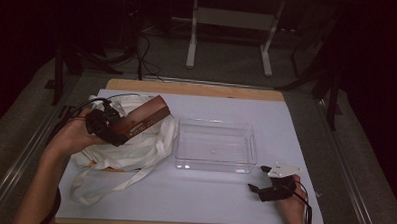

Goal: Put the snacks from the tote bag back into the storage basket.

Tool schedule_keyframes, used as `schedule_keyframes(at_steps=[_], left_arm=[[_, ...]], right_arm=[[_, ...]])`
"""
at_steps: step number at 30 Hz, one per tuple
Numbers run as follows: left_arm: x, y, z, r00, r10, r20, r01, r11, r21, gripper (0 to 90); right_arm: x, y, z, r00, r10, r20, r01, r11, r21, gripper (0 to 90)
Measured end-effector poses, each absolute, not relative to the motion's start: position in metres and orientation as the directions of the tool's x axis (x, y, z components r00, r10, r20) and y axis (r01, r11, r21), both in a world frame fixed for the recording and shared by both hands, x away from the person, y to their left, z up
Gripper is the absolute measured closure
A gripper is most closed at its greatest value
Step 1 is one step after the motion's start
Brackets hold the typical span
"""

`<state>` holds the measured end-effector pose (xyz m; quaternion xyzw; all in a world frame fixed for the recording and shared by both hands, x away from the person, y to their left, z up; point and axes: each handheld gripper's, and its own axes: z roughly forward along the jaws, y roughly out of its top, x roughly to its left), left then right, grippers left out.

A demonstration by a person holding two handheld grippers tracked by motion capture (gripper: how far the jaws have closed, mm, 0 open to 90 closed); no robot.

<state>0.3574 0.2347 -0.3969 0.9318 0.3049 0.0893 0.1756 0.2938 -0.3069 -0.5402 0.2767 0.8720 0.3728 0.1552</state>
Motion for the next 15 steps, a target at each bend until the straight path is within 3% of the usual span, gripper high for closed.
schedule_keyframes(at_steps=[15], left_arm=[[0.356, 0.223, -0.386, 0.821, 0.566, 0.077, 0.497, -0.773, 0.394, 43.8]], right_arm=[[0.294, -0.307, -0.54, -0.799, 0.598, -0.064, 0.367, 0.569, 0.736, 15.2]])
